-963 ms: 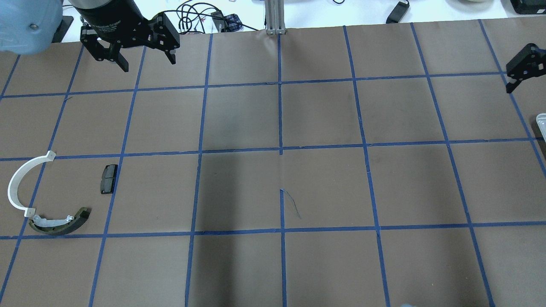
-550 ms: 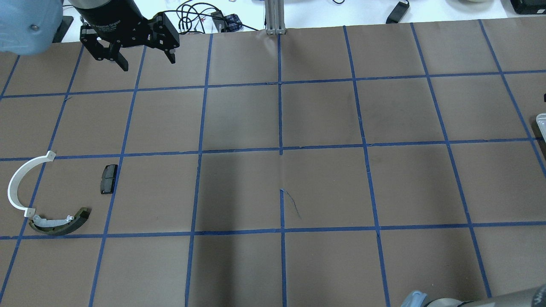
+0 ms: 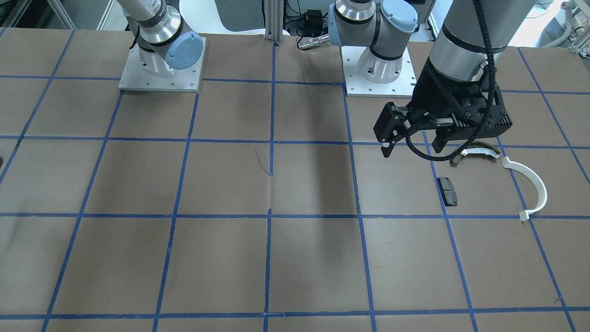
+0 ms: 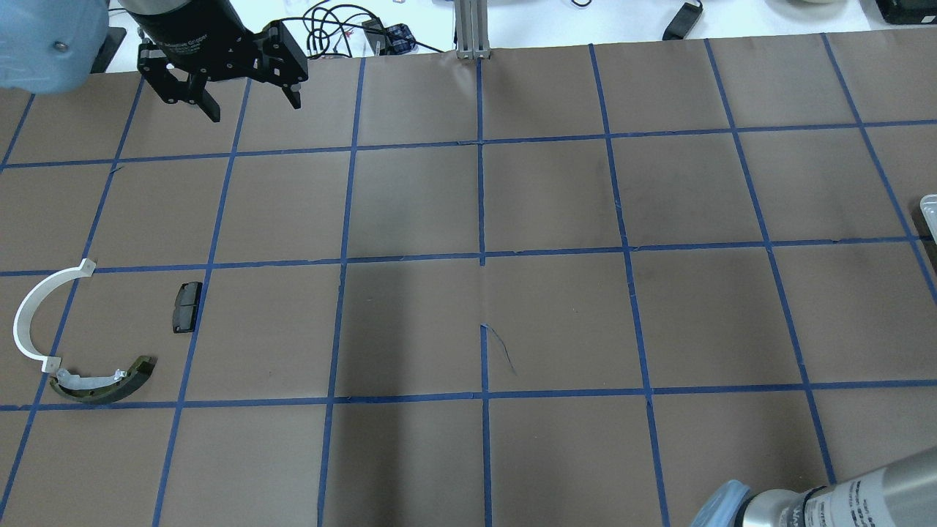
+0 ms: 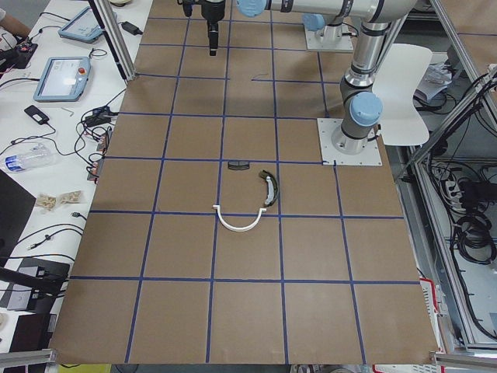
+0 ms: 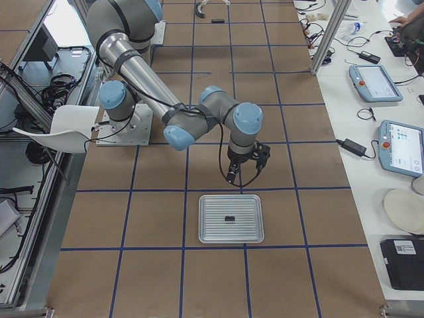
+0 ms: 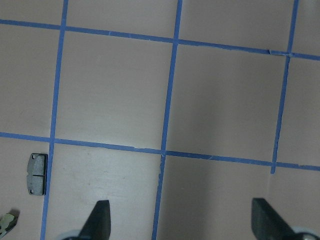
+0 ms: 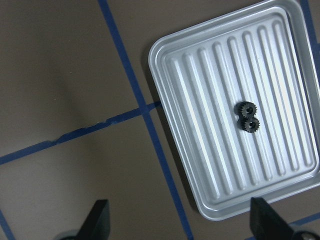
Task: Place bearing gear from tray to pile
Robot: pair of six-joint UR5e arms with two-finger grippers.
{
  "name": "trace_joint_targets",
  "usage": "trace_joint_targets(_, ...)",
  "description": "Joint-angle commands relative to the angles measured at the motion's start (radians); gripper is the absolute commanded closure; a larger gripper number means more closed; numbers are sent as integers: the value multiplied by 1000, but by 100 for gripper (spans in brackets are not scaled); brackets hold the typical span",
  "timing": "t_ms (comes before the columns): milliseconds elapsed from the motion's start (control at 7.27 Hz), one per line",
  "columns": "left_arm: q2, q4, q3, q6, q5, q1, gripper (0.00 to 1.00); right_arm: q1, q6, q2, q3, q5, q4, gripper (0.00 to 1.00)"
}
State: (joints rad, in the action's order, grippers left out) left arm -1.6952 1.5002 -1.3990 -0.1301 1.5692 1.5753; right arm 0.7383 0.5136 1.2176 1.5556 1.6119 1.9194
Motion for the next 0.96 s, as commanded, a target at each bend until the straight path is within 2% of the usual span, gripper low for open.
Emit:
trace_joint_targets(0,0,-2,0,1,2,0,0,-65,107,-78,-11,-6,59,1)
trace_joint_targets(138,2,-2,0,3,2,0,0,-77,165,-136,-31,-3,137,1)
trace_joint_targets(275,2,-2,0,3,2,-1,0,-83,172,-192,-69,-3,168,1)
trace_joint_targets(413,2,-2,0,4,2,-1,0,-85,174,-220,-97,-3,167,9)
trace_joint_targets(825,3,-2,0,6,2,-1,0,-91,172,-273,-108,-7,170,18)
